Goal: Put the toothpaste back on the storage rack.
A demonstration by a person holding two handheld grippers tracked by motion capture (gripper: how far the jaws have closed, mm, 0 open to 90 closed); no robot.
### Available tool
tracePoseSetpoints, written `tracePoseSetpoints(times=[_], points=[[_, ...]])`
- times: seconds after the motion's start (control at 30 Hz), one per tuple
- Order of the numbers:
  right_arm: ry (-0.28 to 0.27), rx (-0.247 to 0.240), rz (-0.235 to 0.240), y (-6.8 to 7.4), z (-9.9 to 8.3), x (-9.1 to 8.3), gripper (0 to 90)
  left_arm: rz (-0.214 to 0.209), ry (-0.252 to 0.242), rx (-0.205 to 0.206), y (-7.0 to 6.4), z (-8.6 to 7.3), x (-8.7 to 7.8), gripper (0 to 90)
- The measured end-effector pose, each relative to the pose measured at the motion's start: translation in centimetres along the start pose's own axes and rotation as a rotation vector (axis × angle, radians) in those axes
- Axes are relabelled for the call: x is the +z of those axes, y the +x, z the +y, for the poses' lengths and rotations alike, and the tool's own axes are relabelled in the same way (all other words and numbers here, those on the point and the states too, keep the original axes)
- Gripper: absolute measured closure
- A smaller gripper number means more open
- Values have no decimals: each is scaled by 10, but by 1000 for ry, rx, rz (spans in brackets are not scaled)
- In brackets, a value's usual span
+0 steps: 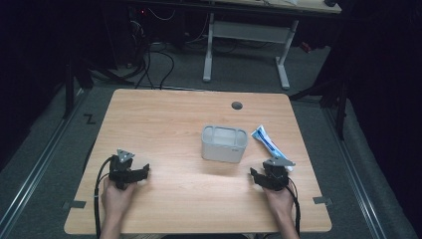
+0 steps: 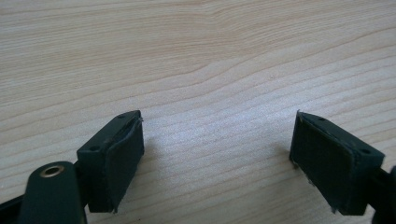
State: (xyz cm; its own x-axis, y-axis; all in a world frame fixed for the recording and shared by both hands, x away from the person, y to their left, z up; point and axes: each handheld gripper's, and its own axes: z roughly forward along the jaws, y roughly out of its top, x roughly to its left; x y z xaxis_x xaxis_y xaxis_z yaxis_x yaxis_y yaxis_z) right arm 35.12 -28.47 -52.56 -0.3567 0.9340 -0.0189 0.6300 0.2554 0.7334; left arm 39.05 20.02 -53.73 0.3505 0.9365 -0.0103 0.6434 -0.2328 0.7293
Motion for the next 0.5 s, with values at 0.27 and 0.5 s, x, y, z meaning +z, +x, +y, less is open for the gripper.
tracePoseSetpoints(times=[0.27, 0.5], points=[[-12, 5, 5, -3, -3, -8, 422, -2, 0, -4, 0, 0, 0, 178], [-27, 12, -2, -7, -4, -16, 435, -1, -1, -3, 0, 0, 0, 178]])
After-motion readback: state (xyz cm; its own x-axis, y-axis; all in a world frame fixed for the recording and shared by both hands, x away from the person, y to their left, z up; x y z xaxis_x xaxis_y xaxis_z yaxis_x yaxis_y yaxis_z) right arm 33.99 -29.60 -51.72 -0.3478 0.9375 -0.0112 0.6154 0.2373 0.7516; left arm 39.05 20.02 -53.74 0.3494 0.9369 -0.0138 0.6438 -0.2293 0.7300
